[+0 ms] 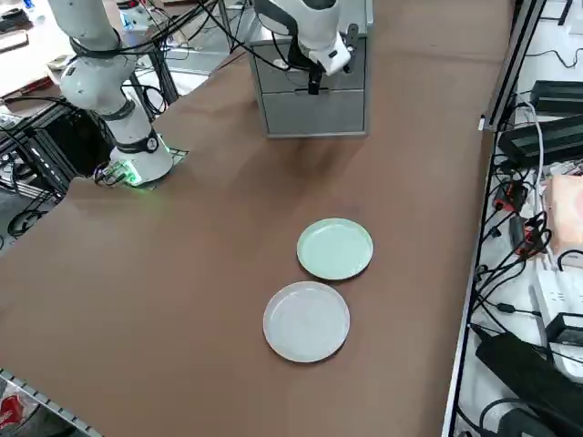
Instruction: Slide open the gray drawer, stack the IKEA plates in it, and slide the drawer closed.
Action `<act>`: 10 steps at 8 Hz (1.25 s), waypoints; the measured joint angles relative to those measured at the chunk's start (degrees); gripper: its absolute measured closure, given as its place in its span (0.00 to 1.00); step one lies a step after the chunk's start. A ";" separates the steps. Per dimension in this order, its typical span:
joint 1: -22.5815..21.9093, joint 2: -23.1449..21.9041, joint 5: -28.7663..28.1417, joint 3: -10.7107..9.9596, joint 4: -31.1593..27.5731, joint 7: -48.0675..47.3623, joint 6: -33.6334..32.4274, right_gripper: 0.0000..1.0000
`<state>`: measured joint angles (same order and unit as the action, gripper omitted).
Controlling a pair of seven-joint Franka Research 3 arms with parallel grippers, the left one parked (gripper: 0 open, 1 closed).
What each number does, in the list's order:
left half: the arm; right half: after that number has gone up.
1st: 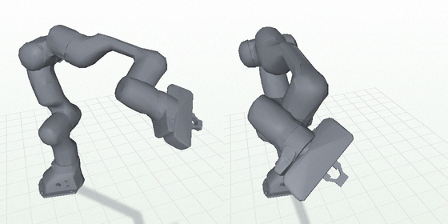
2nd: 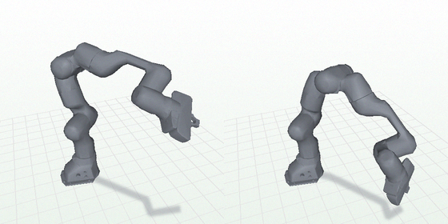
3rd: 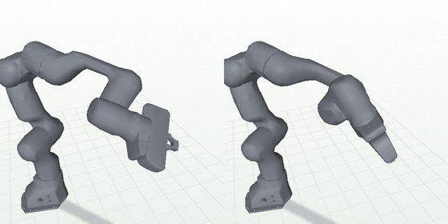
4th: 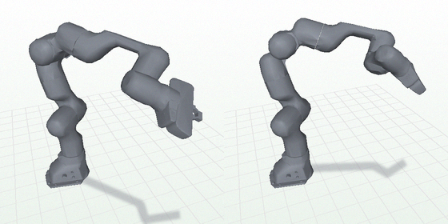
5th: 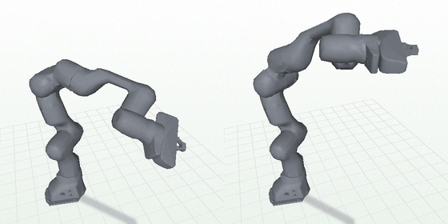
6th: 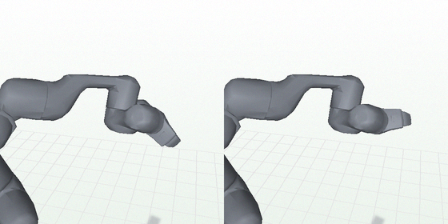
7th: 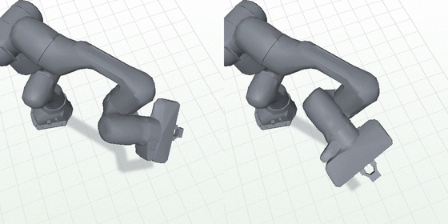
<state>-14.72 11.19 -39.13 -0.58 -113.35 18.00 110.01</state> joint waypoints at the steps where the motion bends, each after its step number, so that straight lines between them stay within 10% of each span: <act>1: -0.29 0.03 0.82 0.00 0.00 0.02 0.23 0.00; 10: 5.73 1.09 3.16 -1.15 -0.12 9.18 -0.59 0.00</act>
<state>-8.99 12.28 -35.97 -1.73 -113.47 27.18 109.42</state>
